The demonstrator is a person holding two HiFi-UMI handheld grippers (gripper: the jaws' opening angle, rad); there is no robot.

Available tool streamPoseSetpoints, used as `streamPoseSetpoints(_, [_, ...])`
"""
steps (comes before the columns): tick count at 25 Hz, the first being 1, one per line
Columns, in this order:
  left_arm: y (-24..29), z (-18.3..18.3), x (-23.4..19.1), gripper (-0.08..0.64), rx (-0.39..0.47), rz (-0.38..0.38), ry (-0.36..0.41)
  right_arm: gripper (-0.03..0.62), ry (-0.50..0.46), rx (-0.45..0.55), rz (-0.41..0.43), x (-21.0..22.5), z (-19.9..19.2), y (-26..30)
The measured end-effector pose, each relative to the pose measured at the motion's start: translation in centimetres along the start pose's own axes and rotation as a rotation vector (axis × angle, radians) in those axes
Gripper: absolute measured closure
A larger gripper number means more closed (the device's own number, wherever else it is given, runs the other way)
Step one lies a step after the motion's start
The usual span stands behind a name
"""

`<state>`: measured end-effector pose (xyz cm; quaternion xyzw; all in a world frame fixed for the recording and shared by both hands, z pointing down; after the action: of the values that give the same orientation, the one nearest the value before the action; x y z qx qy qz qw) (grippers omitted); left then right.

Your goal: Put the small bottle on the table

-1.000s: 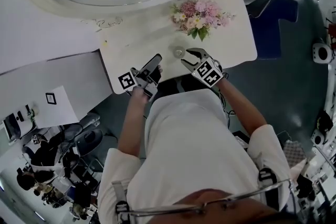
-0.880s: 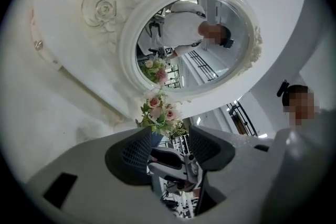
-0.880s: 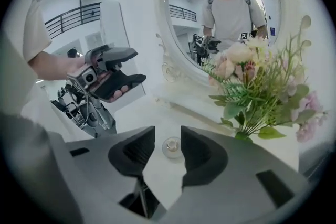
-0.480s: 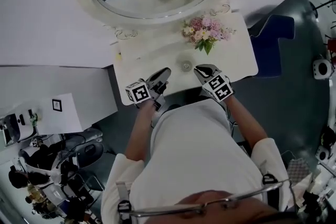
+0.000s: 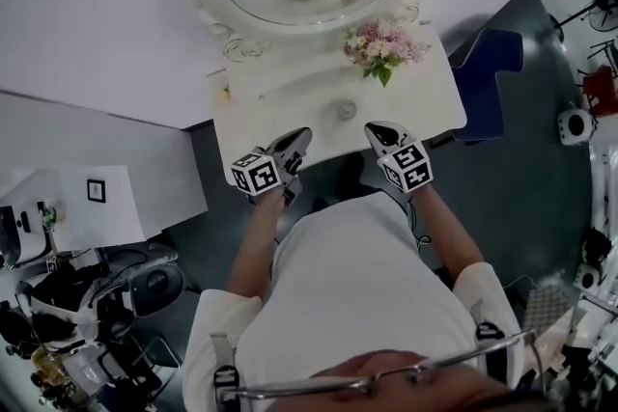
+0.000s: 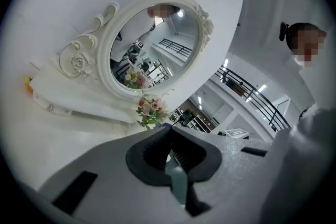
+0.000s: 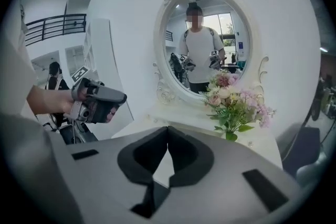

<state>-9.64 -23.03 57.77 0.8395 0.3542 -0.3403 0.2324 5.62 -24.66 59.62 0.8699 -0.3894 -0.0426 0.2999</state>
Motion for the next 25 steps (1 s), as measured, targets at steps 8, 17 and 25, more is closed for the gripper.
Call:
streamPoseSetpoints(8, [-3.3,-2.3,3.1,0.557,-0.036,-0.042,0.09,0.586,-0.01,0.06,-0.087,-4.0,-0.5,-4.2])
streamPoseSetpoints(17, [-5.1,-3.5,5.9,0.557,0.017,0.004,0.235,0.585,-0.025,0.117,-0.184,-4.9,-1.8,-9.8])
streamPoseSetpoints(25, [-4.6,-4.1,9.1,0.557,0.096,0.024,0.252,0.586,-0.026,0.159,-0.141,-3.2,-1.5,-12.1])
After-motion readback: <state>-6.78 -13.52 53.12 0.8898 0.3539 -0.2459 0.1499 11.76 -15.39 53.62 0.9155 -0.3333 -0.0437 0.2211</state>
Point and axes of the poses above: the fingertips, and each gripper's own axes: y forward along the fingers, x to its right, z out of its top, the point moved 1 cm from there along -y, backward along the fingers, and after that the axes turned 3 degrees about y, right-handed, at the moved point
